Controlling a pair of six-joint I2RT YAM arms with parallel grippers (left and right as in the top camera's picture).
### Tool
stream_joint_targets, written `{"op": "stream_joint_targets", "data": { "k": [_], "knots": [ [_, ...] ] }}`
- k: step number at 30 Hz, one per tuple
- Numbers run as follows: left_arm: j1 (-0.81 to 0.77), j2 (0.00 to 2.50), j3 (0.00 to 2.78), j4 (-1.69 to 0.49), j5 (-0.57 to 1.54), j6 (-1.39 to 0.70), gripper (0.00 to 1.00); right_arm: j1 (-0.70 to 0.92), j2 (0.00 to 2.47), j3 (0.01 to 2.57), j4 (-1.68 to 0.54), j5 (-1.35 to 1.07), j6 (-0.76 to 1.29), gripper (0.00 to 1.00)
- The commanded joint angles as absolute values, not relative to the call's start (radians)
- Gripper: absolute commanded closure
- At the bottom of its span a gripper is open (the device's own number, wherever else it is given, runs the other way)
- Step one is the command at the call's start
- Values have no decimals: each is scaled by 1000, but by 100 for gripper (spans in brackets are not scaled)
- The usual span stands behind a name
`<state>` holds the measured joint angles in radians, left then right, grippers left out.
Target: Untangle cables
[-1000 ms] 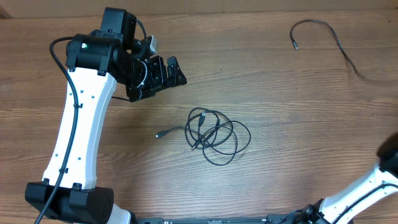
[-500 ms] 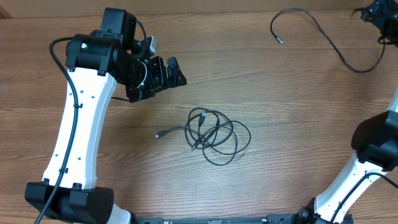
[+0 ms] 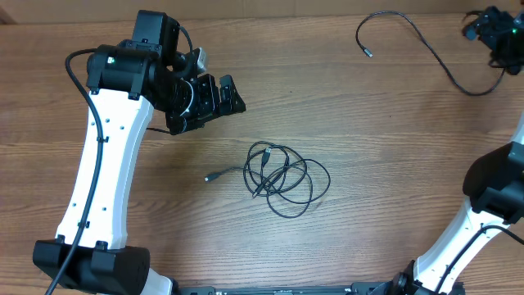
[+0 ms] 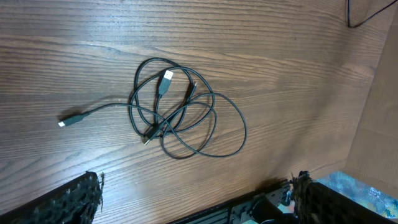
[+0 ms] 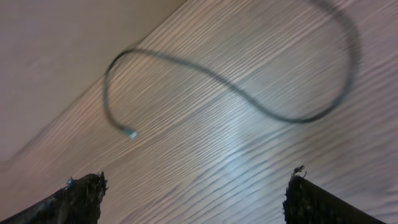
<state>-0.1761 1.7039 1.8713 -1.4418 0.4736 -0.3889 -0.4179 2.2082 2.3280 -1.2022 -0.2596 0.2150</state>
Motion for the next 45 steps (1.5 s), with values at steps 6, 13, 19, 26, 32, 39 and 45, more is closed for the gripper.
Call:
{"op": "stream_joint_targets", "data": {
  "k": [6,13,19,26,32,39,45],
  "knots": [
    [-178,1702,1886,-1435,467,-370,0,-319,2234,2259,-1225,-361,160,7],
    [-178,1702,1886,-1435,465,-370,0,-250,2234,2244,-1230,-361,123,2],
    [-178,1702,1886,-1427,410,-371,0,-213,2226,2247,-1319,-372,130,0],
    [-175,1702,1886,-1417,411,-374,0,-208,2099,2247,-1435,-373,160,0],
    [-174,1687,1886,-1430,429,-370,0,-200,1914,2247,-1576,-372,163,0],
    [-174,1563,1886,-1473,321,-408,0,-150,1734,2234,-1694,-372,163,0],
    [-174,1447,1886,-1606,140,-475,1,-27,1610,2120,-1694,-333,195,0]
  ]
}}
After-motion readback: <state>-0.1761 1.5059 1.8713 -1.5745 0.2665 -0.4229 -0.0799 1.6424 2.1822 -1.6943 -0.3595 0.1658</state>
